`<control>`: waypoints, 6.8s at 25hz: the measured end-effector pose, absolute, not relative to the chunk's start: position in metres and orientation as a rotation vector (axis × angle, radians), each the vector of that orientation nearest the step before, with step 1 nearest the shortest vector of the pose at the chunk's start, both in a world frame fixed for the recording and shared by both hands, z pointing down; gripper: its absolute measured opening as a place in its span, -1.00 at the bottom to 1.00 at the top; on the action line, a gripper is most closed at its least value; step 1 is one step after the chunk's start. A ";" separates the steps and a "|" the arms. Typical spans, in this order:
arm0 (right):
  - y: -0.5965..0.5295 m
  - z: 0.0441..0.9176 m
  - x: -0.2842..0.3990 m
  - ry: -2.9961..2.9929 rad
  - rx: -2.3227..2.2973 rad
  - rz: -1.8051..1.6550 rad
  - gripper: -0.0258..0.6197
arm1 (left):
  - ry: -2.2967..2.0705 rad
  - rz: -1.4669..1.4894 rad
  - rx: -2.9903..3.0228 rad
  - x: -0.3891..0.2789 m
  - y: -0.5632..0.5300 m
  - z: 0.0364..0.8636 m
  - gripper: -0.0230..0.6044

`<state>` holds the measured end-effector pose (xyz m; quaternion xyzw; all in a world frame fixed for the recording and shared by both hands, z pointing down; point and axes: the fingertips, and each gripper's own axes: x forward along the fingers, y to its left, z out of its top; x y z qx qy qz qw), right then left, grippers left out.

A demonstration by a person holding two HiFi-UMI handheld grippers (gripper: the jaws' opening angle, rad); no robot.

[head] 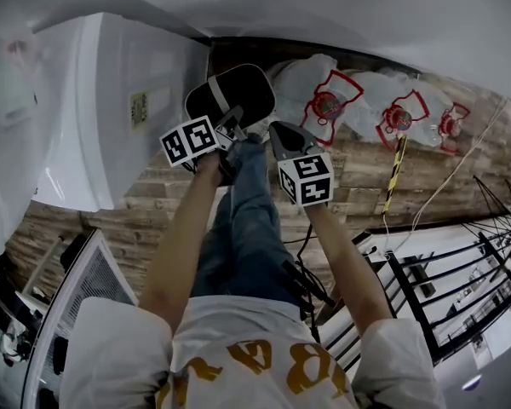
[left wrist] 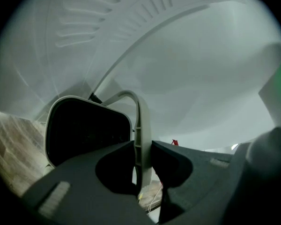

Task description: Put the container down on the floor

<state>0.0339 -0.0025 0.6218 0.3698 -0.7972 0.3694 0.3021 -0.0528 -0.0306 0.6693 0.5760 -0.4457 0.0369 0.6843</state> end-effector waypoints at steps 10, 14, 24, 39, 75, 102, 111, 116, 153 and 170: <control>-0.008 0.677 0.021 -2.070 0.992 1.080 -0.83 | -1.010 0.136 1.282 -0.059 -0.033 0.727 -0.67; -0.008 0.694 0.014 -2.071 0.983 1.090 -0.83 | -1.007 0.156 1.289 -0.059 -0.032 0.746 -0.67; -0.002 0.735 0.007 -2.060 0.976 1.103 -0.83 | -0.990 0.216 1.301 -0.052 -0.031 0.790 -0.67; 0.001 0.775 0.006 -2.017 0.989 1.102 -0.83 | -1.028 0.284 1.317 -0.058 -0.045 0.840 -0.66; -0.008 0.780 -0.006 -2.040 0.960 1.065 -0.83 | -1.188 0.527 1.280 -0.087 -0.032 0.882 -0.61; 0.008 0.772 -0.017 -2.047 0.923 1.061 -0.83 | -1.363 0.748 1.023 -0.163 0.027 0.892 -0.33; 0.005 0.771 -0.016 -2.046 0.932 1.046 -0.83 | -1.357 0.796 1.051 -0.165 0.031 0.890 -0.33; -0.007 0.765 -0.014 -2.059 0.960 1.019 -0.83 | -1.367 0.776 1.086 -0.163 0.019 0.882 -0.33; -0.028 0.543 0.033 -2.251 1.188 0.835 -0.83 | -1.273 0.474 1.746 -0.081 -0.037 0.578 -0.93; 0.003 0.390 0.069 -2.363 1.468 0.707 -0.83 | -1.280 0.387 2.039 -0.071 -0.012 0.405 -0.93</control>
